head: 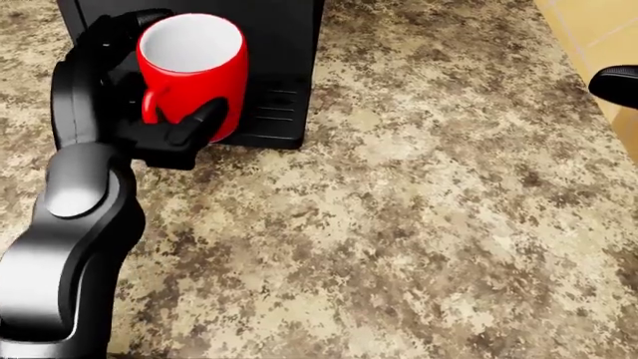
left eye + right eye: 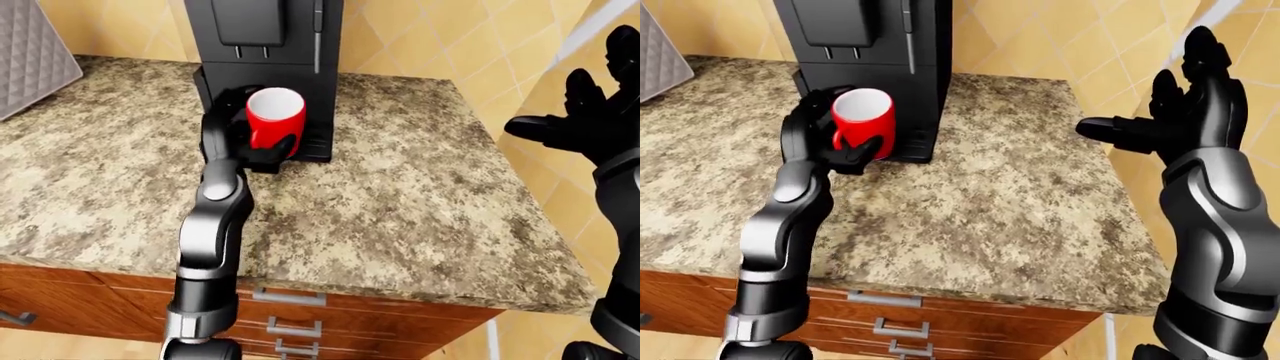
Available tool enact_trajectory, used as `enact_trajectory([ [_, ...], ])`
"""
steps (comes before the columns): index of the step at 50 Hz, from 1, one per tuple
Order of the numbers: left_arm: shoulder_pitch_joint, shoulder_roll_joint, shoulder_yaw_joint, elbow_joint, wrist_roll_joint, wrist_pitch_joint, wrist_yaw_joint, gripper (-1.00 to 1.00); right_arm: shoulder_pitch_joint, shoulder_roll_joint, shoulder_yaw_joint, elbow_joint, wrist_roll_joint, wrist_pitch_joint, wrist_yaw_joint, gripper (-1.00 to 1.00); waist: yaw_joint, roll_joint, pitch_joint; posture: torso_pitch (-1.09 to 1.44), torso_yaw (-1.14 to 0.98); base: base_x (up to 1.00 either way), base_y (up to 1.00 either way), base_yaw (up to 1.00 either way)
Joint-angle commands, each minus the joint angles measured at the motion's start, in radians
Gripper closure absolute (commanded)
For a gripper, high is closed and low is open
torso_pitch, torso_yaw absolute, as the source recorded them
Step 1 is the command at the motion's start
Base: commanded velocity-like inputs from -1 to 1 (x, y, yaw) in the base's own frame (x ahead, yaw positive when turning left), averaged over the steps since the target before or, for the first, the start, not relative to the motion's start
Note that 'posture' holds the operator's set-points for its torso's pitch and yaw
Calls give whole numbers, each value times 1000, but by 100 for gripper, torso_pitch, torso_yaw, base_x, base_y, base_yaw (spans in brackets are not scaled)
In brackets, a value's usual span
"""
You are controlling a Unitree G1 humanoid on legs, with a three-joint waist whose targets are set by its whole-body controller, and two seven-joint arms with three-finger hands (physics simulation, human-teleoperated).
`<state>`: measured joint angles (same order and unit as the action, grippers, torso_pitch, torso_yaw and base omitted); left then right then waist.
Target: Pick the mug from under the coffee machine dispenser and place it on the counter.
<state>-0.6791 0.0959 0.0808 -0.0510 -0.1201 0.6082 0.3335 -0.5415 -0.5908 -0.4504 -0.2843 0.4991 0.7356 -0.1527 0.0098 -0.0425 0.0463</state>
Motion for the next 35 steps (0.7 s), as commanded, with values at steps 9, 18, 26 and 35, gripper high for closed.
enact_trajectory([
  [9,39,22,24,-258,-62,126,-74,100,-32,-24,-14,-28,5,-25,-4,-100,0,1,-28,0,0,0,0,0],
  [18,112,58,57,-409,-150,253,-167,100,-31,-26,-15,-33,5,-21,-5,-100,1,5,-26,0,0,0,0,0],
  [26,136,74,77,-516,-192,314,-198,100,-30,-27,-16,-32,4,-23,-2,-100,1,6,-25,0,0,0,0,0],
  [35,183,86,92,-605,-229,337,-222,100,-27,-24,-14,-27,-3,-32,3,-100,1,9,-24,0,0,0,0,0],
])
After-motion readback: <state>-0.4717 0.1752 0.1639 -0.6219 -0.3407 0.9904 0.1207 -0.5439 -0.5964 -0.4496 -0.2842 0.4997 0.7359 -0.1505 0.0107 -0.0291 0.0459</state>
